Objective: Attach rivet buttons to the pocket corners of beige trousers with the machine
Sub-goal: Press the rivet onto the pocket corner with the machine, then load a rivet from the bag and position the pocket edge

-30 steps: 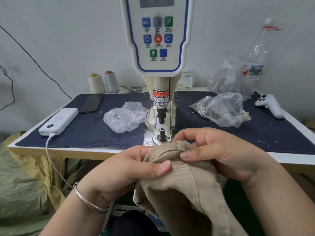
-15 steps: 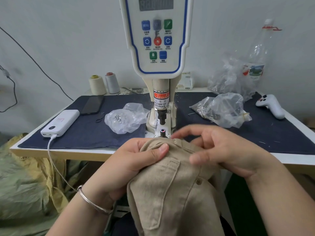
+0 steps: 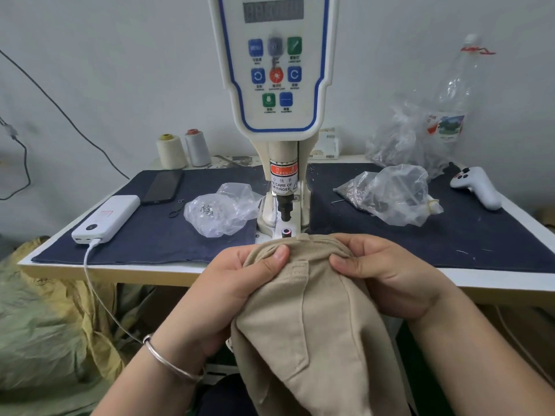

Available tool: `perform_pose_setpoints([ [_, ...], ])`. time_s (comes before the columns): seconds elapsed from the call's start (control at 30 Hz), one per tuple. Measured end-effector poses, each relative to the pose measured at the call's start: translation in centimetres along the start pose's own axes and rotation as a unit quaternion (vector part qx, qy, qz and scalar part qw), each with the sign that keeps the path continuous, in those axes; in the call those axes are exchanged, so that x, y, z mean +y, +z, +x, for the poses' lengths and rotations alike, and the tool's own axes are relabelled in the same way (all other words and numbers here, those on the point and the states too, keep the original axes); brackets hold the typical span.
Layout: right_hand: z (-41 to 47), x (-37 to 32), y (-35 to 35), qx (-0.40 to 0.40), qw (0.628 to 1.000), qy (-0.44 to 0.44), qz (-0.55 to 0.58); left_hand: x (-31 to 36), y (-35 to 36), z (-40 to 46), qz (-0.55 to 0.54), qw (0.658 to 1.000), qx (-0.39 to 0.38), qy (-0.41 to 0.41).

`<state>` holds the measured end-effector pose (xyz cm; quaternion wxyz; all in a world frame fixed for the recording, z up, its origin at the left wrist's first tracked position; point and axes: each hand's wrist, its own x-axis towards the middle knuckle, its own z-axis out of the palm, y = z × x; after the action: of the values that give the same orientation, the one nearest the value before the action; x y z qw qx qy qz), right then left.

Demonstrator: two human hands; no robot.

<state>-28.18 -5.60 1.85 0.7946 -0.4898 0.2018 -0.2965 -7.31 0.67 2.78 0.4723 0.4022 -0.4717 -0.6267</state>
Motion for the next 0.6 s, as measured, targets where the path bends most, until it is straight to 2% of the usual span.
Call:
perform_pose_setpoints([
  [0.07,-0.1,0.3,0.3,0.026,0.999,0.019,-0.015,-0.3,0.1,0.0,-0.007,1.000,0.013,-0.003],
  [0.2,-0.2,0.7,0.9,0.081,0.979,0.059,-0.176,-1.2,0.3,-0.3,-0.026,0.999,0.018,-0.017],
  [0.3,-0.3,-0.1,0.5,0.145,0.940,0.015,-0.309,-2.2,0.4,-0.5,-0.051,0.997,0.033,-0.038],
  [0.37,-0.4,-1.3,-0.9,0.235,0.899,-0.050,-0.366,-2.9,0.2,-0.6,-0.045,0.997,0.043,-0.053],
  [0.4,-0.5,-1.9,-2.1,0.302,0.861,-0.086,-0.401,-3.2,0.0,-0.6,-0.037,0.996,0.052,-0.060],
  [0.43,-0.6,-2.7,-3.7,0.380,0.798,-0.116,-0.454,-3.4,-0.3,-0.6,-0.027,0.996,0.062,-0.064],
  [0.5,-1.0,-4.4,-6.8,0.500,0.634,-0.127,-0.576,-3.6,-1.0,-0.6,-0.007,0.994,0.084,-0.071],
  [0.53,-1.1,-5.2,-8.3,0.526,0.584,-0.112,-0.608,-3.7,-1.2,-0.5,-0.002,0.992,0.097,-0.077],
  [0.6,-0.7,-6.2,-10.5,0.528,0.545,-0.038,-0.650,-4.0,-1.7,-0.2,0.012,0.990,0.115,-0.083],
])
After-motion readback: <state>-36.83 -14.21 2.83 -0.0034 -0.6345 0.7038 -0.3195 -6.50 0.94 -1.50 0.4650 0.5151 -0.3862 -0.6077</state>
